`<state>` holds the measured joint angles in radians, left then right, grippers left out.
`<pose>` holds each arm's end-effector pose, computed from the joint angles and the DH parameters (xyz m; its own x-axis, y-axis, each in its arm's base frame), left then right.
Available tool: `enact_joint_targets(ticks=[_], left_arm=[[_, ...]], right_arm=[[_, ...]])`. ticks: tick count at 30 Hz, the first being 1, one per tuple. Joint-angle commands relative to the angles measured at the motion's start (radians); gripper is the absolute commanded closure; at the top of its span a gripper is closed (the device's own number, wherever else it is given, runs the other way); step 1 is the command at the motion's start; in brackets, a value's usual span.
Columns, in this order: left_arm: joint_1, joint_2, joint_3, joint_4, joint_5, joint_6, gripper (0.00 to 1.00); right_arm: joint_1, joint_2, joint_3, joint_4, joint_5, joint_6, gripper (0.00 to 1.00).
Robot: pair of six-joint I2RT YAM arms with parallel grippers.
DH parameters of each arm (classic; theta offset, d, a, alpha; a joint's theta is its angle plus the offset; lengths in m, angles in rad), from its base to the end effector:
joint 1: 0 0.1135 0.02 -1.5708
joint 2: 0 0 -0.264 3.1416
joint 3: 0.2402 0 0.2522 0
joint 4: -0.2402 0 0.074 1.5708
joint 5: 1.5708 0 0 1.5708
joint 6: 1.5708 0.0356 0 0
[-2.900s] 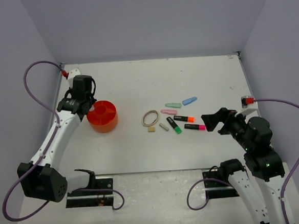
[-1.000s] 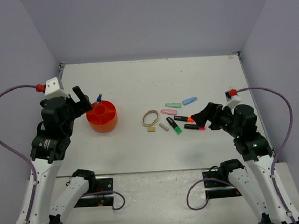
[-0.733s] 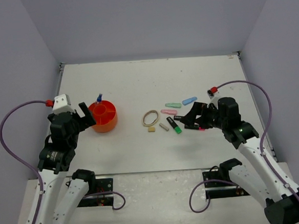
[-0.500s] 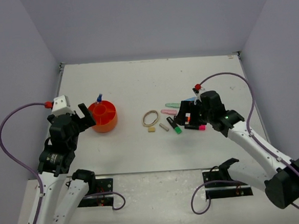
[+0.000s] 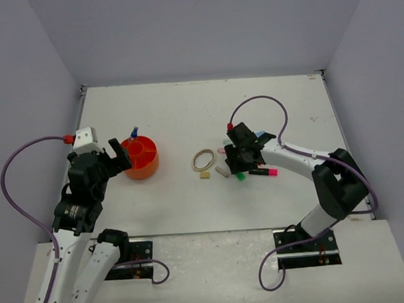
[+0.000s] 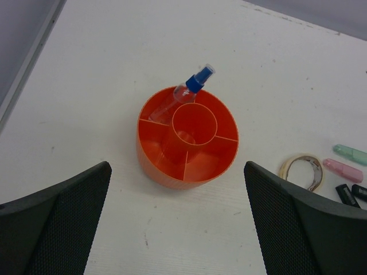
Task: Sort the stationery into containers
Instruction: Pick up the stationery from the center of the board.
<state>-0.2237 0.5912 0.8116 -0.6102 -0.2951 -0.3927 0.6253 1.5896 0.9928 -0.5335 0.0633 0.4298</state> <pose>0.1258 -0.0180 0.3317 -0.3232 -0.3020 -0.8969 -0.1880 0.9493 -0.2519 0.2510 0.1785 0.1903 -0.9010 -0.1375 -0.4115 -0.2055 0.9705 0.1257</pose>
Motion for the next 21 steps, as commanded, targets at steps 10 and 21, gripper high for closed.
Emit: enact_joint_targets(ticks=[10, 21], left_arm=[[-0.006, 0.018, -0.008, 0.049, 0.042, 0.012, 0.00], [-0.009, 0.028, -0.009, 0.053, 0.051, 0.015, 0.00]], right_arm=[[0.120, 0.172, 0.176, 0.014, 0.107, -0.075, 0.54], [0.134, 0.249, 0.190, 0.052, 0.102, -0.093, 0.86]])
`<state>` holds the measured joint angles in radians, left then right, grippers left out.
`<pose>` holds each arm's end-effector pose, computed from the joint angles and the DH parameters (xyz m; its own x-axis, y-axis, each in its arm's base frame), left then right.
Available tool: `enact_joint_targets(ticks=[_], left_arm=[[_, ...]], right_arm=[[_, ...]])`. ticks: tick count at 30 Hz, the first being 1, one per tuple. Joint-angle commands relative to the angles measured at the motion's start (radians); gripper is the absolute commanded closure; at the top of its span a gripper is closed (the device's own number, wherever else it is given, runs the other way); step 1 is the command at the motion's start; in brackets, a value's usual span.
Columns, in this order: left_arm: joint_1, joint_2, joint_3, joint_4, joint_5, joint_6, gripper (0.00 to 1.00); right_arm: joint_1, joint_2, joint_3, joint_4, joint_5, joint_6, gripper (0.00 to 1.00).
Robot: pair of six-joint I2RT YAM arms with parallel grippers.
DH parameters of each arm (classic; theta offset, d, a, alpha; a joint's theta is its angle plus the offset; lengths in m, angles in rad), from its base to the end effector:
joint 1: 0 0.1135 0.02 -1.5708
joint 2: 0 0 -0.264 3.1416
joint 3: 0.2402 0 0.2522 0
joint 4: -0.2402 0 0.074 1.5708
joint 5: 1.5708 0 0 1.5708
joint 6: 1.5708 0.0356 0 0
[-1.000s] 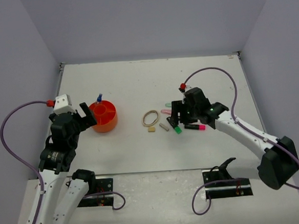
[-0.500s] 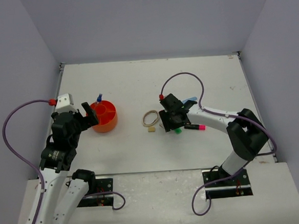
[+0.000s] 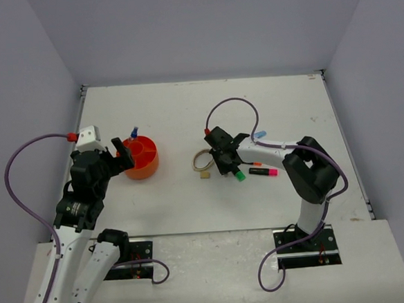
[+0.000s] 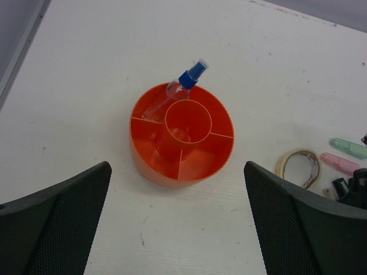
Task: Sort the stationery into containers
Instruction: Pick up the stationery from the center of the board, then place the stationery in the storage box.
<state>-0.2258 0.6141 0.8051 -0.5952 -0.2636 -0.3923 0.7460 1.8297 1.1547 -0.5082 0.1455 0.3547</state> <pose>0.1317 -0.0207 0.3284 -0.3476 -0.2989 -0.8888 -0.1625 0.9527 -0.2568 0.2661 0.2389 0.1613 -0.8569 -0.3239 -0.4011 -0.3558 0.9345 0.0054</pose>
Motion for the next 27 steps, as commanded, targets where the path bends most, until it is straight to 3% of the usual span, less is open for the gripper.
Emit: enact_joint_targets(ticks=[1, 7, 15, 17, 24, 27], left_arm=[[-0.007, 0.006, -0.003, 0.038, 0.020, 0.015, 0.00], [-0.007, 0.005, -0.003, 0.036, 0.019, 0.017, 0.00], [-0.007, -0.017, -0.001, 0.041, 0.035, 0.023, 0.00], [-0.007, -0.025, -0.002, 0.041, 0.030, 0.023, 0.00], [-0.006, -0.052, -0.001, 0.030, -0.012, 0.015, 0.00], [-0.006, -0.063, -0.001, 0.028, -0.024, 0.011, 0.00]], right_arm=[[0.019, -0.002, 0.017, 0.034, 0.022, -0.015, 0.92], [0.056, -0.159, -0.037, 0.075, -0.001, 0.008, 1.00], [0.065, -0.430, -0.145, 0.291, -0.347, 0.036, 1.00], [0.067, -0.425, -0.124, 0.337, -0.467, 0.029, 1.00], [0.088, -0.216, 0.128, 0.378, -0.598, 0.119, 1.00], [0.128, -0.089, 0.344, 0.304, -0.547, 0.067, 1.00]])
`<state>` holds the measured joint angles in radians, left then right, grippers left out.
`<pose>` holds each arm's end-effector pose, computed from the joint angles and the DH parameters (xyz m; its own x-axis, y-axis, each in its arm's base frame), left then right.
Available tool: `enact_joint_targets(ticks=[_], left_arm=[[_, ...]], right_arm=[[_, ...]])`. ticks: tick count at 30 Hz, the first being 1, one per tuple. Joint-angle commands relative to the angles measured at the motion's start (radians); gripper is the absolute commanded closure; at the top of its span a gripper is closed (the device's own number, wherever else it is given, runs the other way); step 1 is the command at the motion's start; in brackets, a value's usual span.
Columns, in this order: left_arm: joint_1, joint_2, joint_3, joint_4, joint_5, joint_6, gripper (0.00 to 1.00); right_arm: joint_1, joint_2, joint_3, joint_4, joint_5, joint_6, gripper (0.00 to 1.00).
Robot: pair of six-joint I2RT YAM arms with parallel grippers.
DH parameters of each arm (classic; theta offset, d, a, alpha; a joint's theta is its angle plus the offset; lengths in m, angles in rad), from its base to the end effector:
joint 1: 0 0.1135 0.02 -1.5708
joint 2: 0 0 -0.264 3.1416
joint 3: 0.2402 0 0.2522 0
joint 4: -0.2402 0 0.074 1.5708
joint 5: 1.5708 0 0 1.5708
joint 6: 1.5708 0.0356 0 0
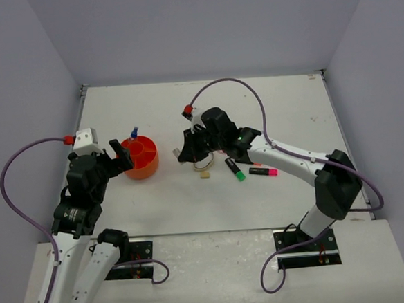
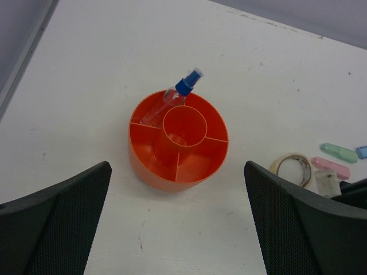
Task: Sort the stationery into containers
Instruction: Place the stationery in the storage box.
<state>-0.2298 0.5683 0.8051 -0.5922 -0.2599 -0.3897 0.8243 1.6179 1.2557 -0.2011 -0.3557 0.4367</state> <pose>0.1220 -0.0192 0.3337 -0.3079 -0.3050 -0.9012 -0.1421 0.9513 -0.2734 0.2446 0.2826 0.2892 -0.7042 -0.1774 -0.6875 -0.6514 0.5468 0.5261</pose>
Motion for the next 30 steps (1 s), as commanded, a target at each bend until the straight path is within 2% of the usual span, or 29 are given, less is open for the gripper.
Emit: enact_joint_targets(ticks=[1, 6, 11, 17, 23, 30], left_arm=[[-0.002, -0.021, -0.001, 0.024, -0.033, 0.007, 0.00], [0.001, -0.042, 0.005, 0.011, -0.070, -0.006, 0.00], [0.005, -0.073, 0.003, 0.008, -0.096, -0.014, 0.00], [0.007, -0.062, 0.002, 0.010, -0.086, -0.013, 0.00], [0.009, -0.076, 0.005, 0.006, -0.100, -0.016, 0.00], [0.010, -0.085, 0.005, 0.008, -0.105, -0.018, 0.00]], right_arm=[[0.068, 0.180, 0.323, -0.033, -0.025, -0.036, 1.00], [0.149, 0.399, 0.617, -0.150, 0.082, -0.090, 1.00], [0.210, 0.506, 0.758, -0.178, 0.181, -0.125, 1.00], [0.266, 0.677, 0.994, -0.299, 0.351, -0.221, 1.00], [0.266, 0.746, 1.049, -0.310, 0.384, -0.230, 1.00], [0.266, 0.775, 1.060, -0.294, 0.379, -0.240, 0.94]])
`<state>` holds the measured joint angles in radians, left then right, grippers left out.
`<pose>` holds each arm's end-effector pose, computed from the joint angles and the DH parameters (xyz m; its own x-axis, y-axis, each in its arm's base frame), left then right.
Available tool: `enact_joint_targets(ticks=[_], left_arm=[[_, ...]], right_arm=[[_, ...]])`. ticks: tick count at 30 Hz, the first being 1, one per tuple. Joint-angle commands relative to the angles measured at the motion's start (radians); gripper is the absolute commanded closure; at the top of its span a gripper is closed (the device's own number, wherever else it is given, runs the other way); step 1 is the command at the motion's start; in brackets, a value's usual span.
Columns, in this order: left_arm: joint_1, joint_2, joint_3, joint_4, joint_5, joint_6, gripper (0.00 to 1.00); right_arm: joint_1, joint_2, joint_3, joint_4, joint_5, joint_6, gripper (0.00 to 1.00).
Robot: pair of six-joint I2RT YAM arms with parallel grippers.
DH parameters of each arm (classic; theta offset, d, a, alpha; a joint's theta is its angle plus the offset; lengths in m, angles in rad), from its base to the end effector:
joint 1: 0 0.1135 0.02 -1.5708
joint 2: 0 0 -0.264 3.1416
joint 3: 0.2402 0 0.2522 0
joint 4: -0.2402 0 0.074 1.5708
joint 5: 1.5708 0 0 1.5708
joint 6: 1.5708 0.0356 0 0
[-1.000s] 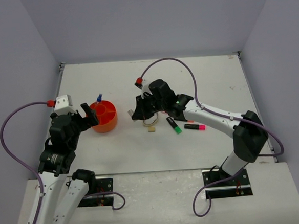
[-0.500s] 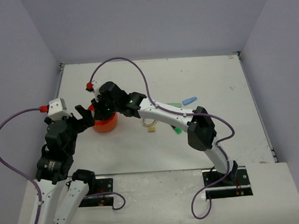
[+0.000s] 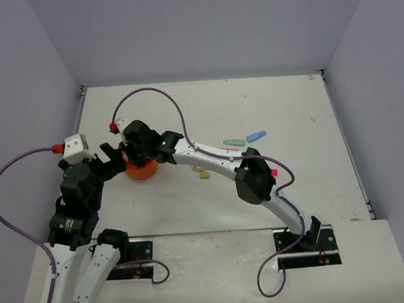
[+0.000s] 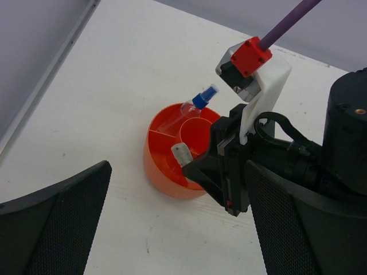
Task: Sort the stationery into containers
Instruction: Place the stationery in the storage box.
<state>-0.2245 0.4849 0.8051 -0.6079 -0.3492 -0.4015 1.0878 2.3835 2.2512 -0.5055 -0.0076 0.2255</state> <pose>0.1032 -0.0111 0.3401 -0.2114 -0.3284 -0.9206 -0.2100 0.9351 -0.2854 0.2554 0.4876 0.2569 -0.4682 -0.4113 -0.7821 -0.8041 0.5653 0.1840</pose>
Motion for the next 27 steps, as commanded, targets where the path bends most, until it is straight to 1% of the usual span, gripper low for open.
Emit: enact_joint_targets(ticks=[1, 9, 11, 16, 18, 19, 21, 24, 27], left_arm=[[0.005, 0.001, 0.005, 0.022, -0.015, -0.007, 0.00], [0.007, -0.003, 0.004, 0.023, -0.012, -0.005, 0.00], [0.007, -0.003, 0.004, 0.023, -0.012, -0.005, 0.00], [0.007, -0.006, 0.003, 0.023, -0.010, -0.005, 0.00], [0.007, -0.006, 0.003, 0.023, -0.010, -0.005, 0.00], [0.007, -0.007, 0.003, 0.023, -0.010, -0.004, 0.00], [0.007, -0.009, 0.003, 0.023, -0.010, -0.003, 0.00], [0.007, -0.012, 0.003, 0.022, -0.019, -0.005, 0.00], [0.007, -0.013, 0.003, 0.021, -0.023, -0.005, 0.00]], right_arm=[[0.003, 0.015, 0.072, 0.006, 0.031, -0.030, 0.92], [0.003, 0.024, 0.083, 0.020, 0.015, -0.022, 0.84], [0.003, 0.028, 0.090, 0.022, 0.012, -0.021, 0.80], [0.003, 0.042, 0.107, 0.018, 0.011, -0.022, 0.79], [0.003, 0.046, 0.113, 0.016, 0.011, -0.022, 0.68], [0.003, 0.046, 0.114, 0.016, 0.011, -0.019, 0.65], [0.003, 0.043, 0.114, 0.016, 0.010, -0.017, 0.62], [0.003, 0.036, 0.112, 0.012, -0.010, -0.016, 0.55], [0.004, 0.020, 0.104, 0.004, 0.001, -0.018, 0.54]])
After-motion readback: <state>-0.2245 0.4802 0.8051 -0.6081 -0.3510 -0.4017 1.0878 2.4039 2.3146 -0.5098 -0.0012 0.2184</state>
